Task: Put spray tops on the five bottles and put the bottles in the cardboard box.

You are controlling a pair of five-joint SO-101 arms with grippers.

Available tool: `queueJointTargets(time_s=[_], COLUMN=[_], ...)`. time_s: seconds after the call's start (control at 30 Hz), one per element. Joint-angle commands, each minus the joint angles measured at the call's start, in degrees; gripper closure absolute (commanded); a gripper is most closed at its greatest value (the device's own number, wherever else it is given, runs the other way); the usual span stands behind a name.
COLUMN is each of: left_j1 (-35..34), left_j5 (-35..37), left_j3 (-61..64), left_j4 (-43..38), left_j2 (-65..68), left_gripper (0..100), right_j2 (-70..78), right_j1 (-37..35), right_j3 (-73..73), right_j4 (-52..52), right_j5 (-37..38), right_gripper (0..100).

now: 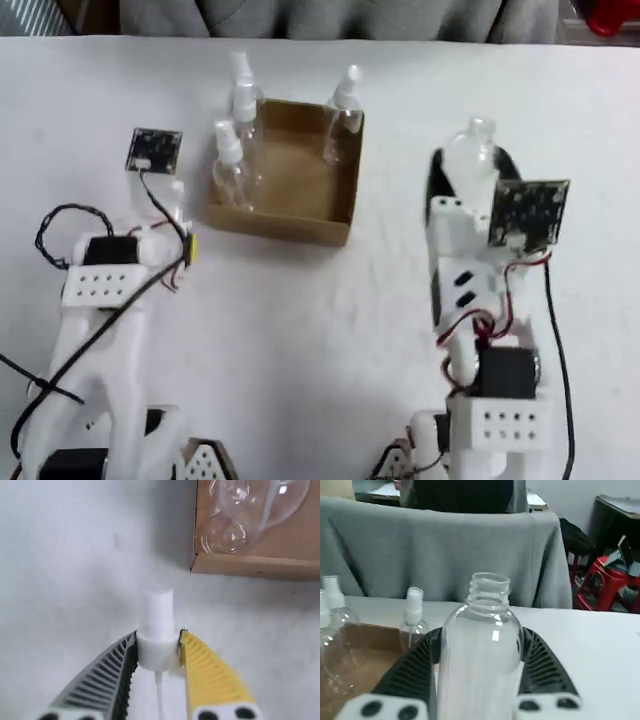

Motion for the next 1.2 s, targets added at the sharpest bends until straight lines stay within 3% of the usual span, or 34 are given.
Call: queueJointTargets(time_s=[0.0,0.27,0.67,0.87,1.07,1.17], left_j1=[-0.8,-2.5,-4.3,-7.7,-8.2,-6.3], left_j5=[0.7,0.7,3.3,4.4,4.6,11.3], left_j3=[-0.4,-0.6,-2.1,-5.5,-5.6,-6.2], left_j4=[-2.5,-2.5,-2.5,-0.8,-1.0,-1.3], left_j2=[-2.6,-2.6,-2.7,-5.8,-18.7,-28.3], left_gripper=[98,98,98,98,98,98], right_j2=[-3.4,-10.8,-26.6,-30.8,-31.9,-31.9], right_j1=[-5.6,-21.1,-39.3,-41.9,-45.3,-48.4], right_j3=[-0.4,3.3,32.2,38.0,41.8,41.8], right_j4=[-1.3,-3.6,-24.4,-24.5,-23.4,-22.7], right_j5=[-0.7,-0.7,-0.7,-0.6,-0.7,-0.7], right_gripper=[98.4,98.4,98.4,98.4,98.4,98.4])
